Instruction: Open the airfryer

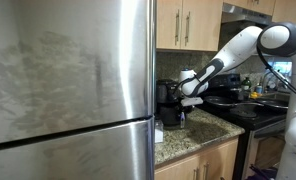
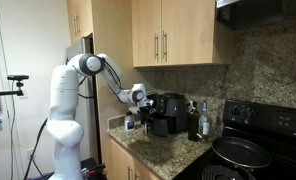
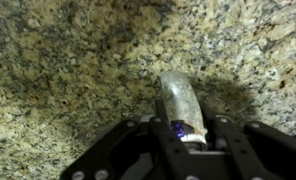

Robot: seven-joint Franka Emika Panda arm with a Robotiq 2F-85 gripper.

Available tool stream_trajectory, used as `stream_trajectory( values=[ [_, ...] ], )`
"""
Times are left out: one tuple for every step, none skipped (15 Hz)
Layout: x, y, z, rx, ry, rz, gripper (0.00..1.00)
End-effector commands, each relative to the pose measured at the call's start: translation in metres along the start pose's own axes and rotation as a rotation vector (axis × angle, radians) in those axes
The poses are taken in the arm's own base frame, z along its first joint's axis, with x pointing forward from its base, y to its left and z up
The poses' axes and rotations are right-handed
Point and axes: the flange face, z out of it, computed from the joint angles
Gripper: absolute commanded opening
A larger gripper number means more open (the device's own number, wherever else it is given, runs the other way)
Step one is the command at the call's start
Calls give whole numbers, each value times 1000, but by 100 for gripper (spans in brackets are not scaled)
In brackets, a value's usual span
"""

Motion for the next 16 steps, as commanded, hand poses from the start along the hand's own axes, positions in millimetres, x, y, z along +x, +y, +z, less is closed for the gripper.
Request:
stream_trajectory(
  values=[
    [-16, 18, 26, -22, -104, 16, 6],
    [-14, 22, 33, -17, -103, 32, 6],
    [-13, 24, 37, -7, -101, 37, 6],
    [-11, 25, 41, 5, -111, 50, 28],
    [-11, 26, 43, 22, -126, 63, 28],
    [-12, 29, 49, 24, -141, 86, 51],
    [-12, 29, 49, 39, -151, 98, 54],
    [-13, 29, 48, 45, -160, 99, 59],
    [-14, 29, 48, 55, -166, 102, 67],
    [-17, 28, 40, 48, -149, 101, 76],
    [-21, 27, 33, 49, -148, 84, 84],
    [-24, 27, 25, 49, -120, 71, 92],
    [-27, 25, 15, 52, -94, 49, 99],
    [-32, 24, 2, 50, -65, 25, 100],
    [-37, 24, -9, 44, -38, 6, 100],
    [-43, 24, -24, 35, -8, -20, 100]
  ],
)
